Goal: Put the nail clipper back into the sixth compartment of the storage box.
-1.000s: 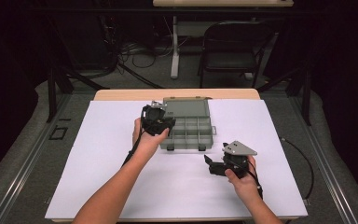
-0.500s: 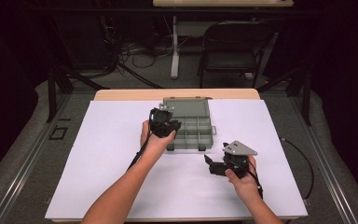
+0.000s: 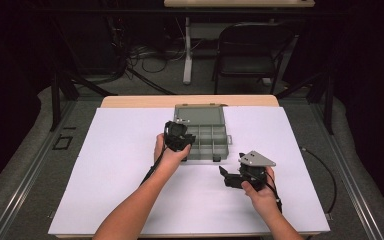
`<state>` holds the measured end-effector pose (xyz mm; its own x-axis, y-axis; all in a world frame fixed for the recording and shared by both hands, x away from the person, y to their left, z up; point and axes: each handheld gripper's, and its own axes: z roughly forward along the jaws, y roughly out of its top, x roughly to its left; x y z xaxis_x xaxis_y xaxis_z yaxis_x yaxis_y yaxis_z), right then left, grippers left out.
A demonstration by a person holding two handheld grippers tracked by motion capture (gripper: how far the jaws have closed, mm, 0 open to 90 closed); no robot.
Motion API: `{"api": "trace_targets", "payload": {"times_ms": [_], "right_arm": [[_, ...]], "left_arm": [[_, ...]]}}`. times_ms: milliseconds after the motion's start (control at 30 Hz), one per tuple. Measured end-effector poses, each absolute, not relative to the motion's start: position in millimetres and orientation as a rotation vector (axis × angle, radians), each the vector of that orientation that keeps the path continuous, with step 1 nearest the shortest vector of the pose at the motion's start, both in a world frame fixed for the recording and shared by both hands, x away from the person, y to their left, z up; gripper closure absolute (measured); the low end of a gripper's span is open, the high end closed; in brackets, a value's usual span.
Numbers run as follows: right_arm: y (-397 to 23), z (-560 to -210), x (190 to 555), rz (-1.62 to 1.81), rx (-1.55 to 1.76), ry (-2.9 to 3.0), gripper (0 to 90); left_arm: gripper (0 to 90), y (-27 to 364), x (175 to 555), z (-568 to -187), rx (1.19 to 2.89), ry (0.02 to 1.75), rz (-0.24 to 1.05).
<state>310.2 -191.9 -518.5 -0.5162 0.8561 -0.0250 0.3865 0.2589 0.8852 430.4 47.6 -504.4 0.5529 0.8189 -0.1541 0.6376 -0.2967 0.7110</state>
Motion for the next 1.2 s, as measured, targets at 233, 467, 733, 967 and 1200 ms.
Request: {"api": "trace_targets", "payload": {"times_ms": [233,467,733,967,1200], "right_arm": [[-191.8,-518.6,310.2,1.199,1.121,2.031,14.9],[-191.3,-519.0,310.2,1.196,1.116,2.032,14.9],[-190.9,-519.1,310.0,1.192,1.118,2.035,14.9],[-190.6,-519.2,309.9,1.194,1.118,2.034,14.9],[-191.1,-519.0,310.0,1.191,1.118,2.033,14.9]], "left_arm": [[79.9,46.7,431.2,-513.2,2.048,1.185,0.299],[79.9,46.3,430.8,-519.3,2.06,1.191,0.285],[62.3,47.8,430.1,-519.7,2.028,1.177,0.286],[48.2,50.6,429.2,-515.5,2.037,1.146,0.364],[39.9,55.6,428.7,-509.8,2.053,1.115,0.429]]}}
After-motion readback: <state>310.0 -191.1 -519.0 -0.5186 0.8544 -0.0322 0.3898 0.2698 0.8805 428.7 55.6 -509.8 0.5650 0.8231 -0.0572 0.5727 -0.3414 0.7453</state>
